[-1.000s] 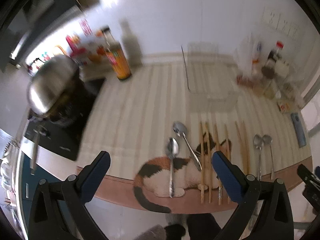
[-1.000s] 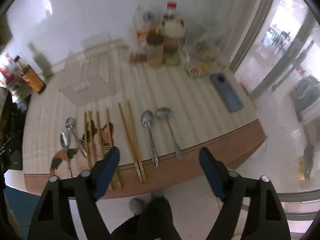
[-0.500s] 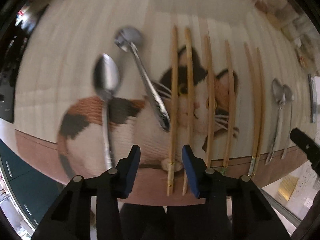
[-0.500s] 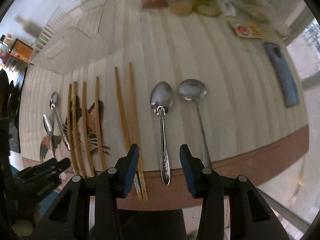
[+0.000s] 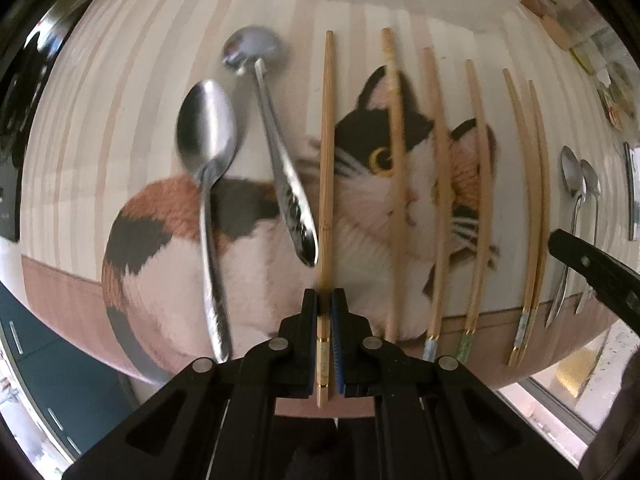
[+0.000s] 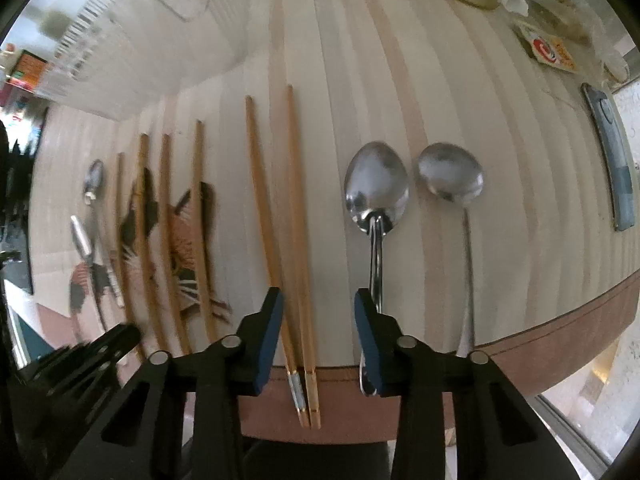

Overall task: Organize utensils
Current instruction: 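Lower the left tool and grasp one wooden chopstick while the right tool grasps another, then lift the held chopsticks off the placemat with both tools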

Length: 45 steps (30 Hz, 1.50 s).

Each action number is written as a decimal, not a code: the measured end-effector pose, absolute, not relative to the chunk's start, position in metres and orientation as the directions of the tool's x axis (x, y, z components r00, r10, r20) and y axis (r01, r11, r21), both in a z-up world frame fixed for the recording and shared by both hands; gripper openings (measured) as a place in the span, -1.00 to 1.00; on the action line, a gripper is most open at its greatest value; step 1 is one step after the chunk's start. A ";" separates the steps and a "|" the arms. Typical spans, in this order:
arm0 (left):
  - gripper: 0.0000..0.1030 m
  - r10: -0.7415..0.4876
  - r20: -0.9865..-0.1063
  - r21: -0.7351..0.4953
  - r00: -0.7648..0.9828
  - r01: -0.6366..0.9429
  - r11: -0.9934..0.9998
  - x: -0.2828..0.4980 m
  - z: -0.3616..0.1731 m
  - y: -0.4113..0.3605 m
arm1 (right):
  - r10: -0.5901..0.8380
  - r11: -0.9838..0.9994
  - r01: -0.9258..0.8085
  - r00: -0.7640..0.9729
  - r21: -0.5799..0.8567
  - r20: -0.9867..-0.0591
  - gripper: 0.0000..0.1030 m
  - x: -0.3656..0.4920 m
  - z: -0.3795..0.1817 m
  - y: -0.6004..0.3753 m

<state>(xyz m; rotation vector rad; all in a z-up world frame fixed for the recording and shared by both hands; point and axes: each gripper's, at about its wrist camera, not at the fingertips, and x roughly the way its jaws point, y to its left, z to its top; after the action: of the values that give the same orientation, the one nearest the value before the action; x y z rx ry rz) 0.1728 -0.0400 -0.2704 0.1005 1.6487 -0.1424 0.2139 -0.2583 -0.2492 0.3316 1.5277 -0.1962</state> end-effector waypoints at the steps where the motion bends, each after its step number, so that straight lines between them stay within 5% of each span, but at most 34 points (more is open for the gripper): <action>1: -0.91 -0.026 -0.996 -0.039 -0.085 0.150 0.988 0.171 -0.269 -0.037 | 0.074 0.941 0.330 0.030 0.080 -0.997 -0.41 0.214 -0.254 -0.257; 3: -0.91 -0.034 -0.996 -0.047 -0.083 0.156 0.987 0.170 -0.268 -0.033 | 0.043 0.941 0.333 0.042 0.054 -0.998 -0.83 0.213 -0.255 -0.255; 5: -0.91 -0.043 -0.995 -0.057 -0.088 0.161 0.985 0.171 -0.265 -0.029 | 0.027 0.940 0.339 0.025 0.034 -0.999 -0.87 0.211 -0.257 -0.255; 32: -0.92 0.017 -1.000 0.013 -0.015 0.223 0.975 0.235 -0.257 -0.062 | -0.029 0.945 0.323 -0.044 -0.041 -0.999 -0.86 0.209 -0.269 -0.245; 45: -0.92 0.032 -0.989 0.065 0.143 0.232 0.971 0.242 -0.179 -0.070 | -0.013 0.934 0.357 0.083 0.017 -0.997 -0.86 0.195 -0.223 -0.249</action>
<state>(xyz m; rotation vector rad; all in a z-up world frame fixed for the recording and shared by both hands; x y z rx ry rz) 0.2417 -0.0699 -0.1790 0.2216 1.4235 -0.1452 0.1948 -0.2493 -0.2226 0.2852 1.4679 -0.2816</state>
